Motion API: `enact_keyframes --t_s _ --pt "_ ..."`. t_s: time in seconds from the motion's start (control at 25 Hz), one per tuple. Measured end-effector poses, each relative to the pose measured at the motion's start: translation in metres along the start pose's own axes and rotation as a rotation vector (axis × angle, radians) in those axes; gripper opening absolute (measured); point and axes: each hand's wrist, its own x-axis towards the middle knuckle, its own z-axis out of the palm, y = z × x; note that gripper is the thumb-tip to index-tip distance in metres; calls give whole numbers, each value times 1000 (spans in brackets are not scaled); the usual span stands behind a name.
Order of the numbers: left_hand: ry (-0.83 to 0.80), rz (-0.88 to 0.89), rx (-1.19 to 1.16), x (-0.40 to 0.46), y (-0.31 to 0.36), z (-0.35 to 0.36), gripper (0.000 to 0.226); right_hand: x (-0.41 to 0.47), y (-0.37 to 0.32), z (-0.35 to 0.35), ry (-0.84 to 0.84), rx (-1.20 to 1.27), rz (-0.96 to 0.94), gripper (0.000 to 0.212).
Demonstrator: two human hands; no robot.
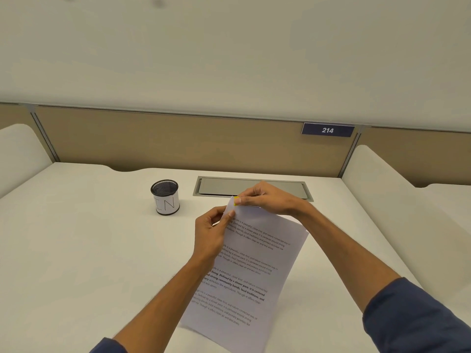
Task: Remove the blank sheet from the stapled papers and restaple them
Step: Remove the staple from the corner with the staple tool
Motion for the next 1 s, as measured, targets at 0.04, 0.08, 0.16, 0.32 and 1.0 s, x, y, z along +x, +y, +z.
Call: enact_keyframes --t_s 0.04,0.08,0.16,0.32,1.0 --pt "8 -6 3 1 -1 0 17 1 2 0 -1 9 4 38" --pt "15 -14 6 2 -3 0 19 2 4 0 -1 16 10 39" --pt "30 -34 10 4 -4 0 20 2 5 -1 20 21 35 36" --pt "48 -66 11 7 -3 -2 23 4 12 -4 106 22 94 26" --pt "129 -161 78 45 -45 -14 12 98 106 -6 657 -96 451 51"
